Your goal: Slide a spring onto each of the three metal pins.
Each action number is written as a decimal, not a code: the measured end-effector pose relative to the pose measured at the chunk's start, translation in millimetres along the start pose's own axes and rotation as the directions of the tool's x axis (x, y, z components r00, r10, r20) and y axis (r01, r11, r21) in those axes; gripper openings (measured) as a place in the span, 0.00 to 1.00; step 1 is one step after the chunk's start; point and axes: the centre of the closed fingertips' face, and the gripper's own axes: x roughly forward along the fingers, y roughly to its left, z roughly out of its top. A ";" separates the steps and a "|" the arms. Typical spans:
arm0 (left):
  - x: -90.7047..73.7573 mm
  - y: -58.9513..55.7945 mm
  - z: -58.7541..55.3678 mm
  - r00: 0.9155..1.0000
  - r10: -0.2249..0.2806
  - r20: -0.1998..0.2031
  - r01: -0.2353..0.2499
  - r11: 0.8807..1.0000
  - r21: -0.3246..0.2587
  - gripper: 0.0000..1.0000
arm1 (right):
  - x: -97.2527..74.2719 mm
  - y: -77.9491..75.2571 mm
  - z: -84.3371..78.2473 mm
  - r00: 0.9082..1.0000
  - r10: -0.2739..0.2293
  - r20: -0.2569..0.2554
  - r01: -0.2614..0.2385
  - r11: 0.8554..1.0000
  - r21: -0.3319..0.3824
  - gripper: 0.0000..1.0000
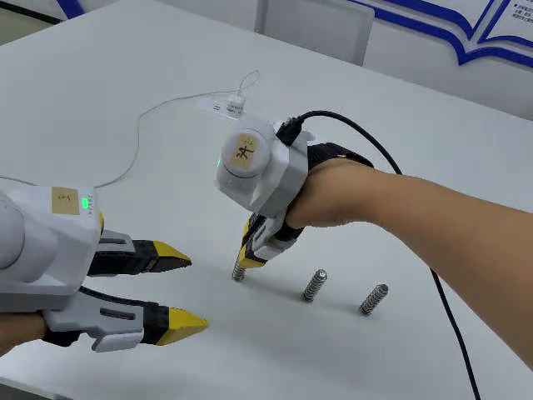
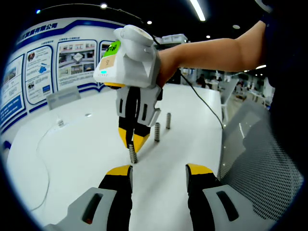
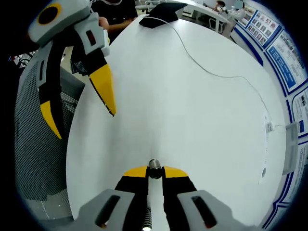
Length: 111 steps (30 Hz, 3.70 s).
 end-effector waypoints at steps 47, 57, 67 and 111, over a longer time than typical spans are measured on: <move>8.0 9.1 10.6 1.000 -0.010 -0.010 0.010 1.000 0.010 0.50 | -105.3 -2.3 -80.4 0.888 -0.274 0.370 0.129 0.919 0.372 0.30; 13.0 6.8 12.4 1.000 -0.017 -0.013 0.017 1.000 0.011 0.53 | -127.4 3.2 -126.3 0.825 -0.387 0.413 0.167 0.863 0.476 0.35; 13.2 8.2 10.5 1.000 -0.002 -0.010 0.002 1.000 -0.003 0.57 | -131.8 24.6 -162.8 0.780 -0.455 0.429 0.185 0.823 0.536 0.40; 15.7 11.0 -5.4 1.000 0.028 -0.009 -0.028 0.998 -0.063 0.64 | -110.9 61.4 -182.1 0.679 -0.565 0.468 0.186 0.750 0.635 0.60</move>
